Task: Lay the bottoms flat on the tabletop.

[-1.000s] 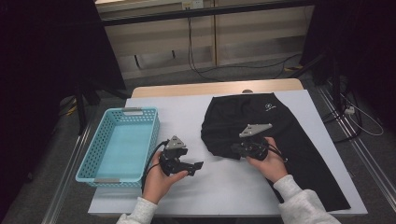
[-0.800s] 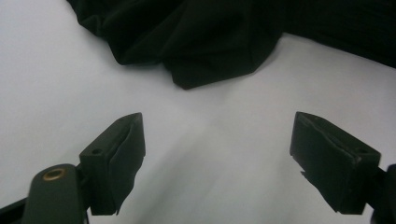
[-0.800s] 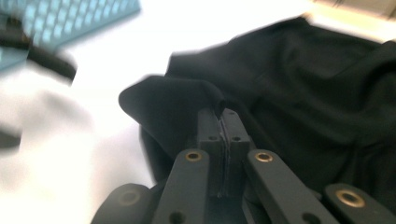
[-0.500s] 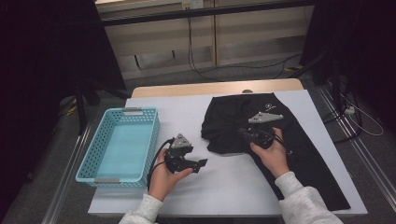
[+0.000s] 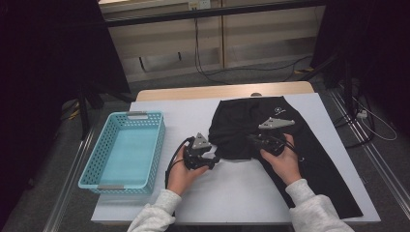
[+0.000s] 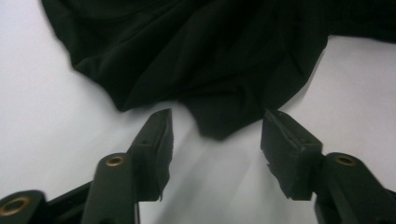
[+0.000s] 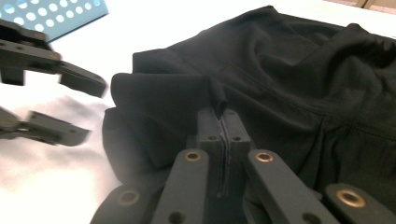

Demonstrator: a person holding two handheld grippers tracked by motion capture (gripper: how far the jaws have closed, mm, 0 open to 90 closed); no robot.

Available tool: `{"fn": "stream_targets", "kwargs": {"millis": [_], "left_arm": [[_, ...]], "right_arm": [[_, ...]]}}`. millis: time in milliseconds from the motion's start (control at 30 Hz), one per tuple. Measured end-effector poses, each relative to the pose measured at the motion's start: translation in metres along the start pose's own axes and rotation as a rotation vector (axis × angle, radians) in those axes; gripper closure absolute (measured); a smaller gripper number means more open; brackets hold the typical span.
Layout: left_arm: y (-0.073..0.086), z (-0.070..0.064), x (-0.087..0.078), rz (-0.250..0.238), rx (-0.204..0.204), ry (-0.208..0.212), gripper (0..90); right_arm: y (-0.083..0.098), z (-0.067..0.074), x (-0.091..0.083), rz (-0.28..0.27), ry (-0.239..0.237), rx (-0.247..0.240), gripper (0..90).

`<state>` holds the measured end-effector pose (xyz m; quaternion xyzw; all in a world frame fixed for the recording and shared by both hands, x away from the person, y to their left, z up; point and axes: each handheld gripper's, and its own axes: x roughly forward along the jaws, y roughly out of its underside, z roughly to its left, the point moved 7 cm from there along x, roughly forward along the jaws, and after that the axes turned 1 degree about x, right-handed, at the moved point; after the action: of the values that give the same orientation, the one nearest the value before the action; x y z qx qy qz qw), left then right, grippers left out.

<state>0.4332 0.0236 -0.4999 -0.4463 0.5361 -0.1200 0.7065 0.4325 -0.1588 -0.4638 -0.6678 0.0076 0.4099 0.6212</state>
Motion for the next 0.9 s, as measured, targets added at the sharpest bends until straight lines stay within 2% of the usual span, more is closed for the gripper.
{"fn": "stream_targets", "kwargs": {"millis": [133,167,200,233,300,367,433,533,633,767,900], "left_arm": [[-0.002,-0.005,0.012,0.017,0.045,0.011,55.1],[-0.003,-0.006,0.014,0.004,0.023,0.022,59.6],[-0.003,-0.005,0.014,0.013,0.026,0.026,64.3],[-0.003,-0.006,0.013,0.020,0.012,0.039,69.4],[-0.004,-0.008,0.012,0.039,-0.011,0.050,85.8],[-0.004,-0.010,0.011,0.053,-0.051,0.067,87.4],[-0.003,-0.015,0.005,0.069,-0.093,0.109,87.9],[-0.002,-0.025,-0.006,0.086,-0.109,0.142,88.1],[-0.002,-0.040,-0.019,0.096,-0.113,0.192,88.2],[-0.001,-0.059,-0.033,0.099,-0.114,0.254,88.2],[0.002,-0.066,-0.043,0.091,-0.127,0.284,88.2]], "right_arm": [[0.000,0.003,0.000,-0.010,-0.022,0.010,89.4],[0.001,0.005,0.000,-0.006,-0.028,0.010,89.4],[0.002,0.006,0.001,-0.002,-0.030,0.005,89.4],[0.003,0.008,0.002,0.005,-0.031,-0.004,89.4],[0.004,0.010,0.002,0.012,-0.030,-0.018,89.4],[0.003,0.012,0.002,0.009,-0.036,-0.018,89.4],[0.002,0.012,0.001,0.005,-0.038,-0.014,89.4],[0.002,0.012,0.002,0.000,-0.041,-0.012,89.4],[0.002,0.011,0.004,0.002,-0.049,-0.008,88.9],[0.007,0.014,0.008,0.032,-0.069,-0.010,85.4],[0.015,0.019,0.011,0.061,-0.067,-0.041,70.3]]}}
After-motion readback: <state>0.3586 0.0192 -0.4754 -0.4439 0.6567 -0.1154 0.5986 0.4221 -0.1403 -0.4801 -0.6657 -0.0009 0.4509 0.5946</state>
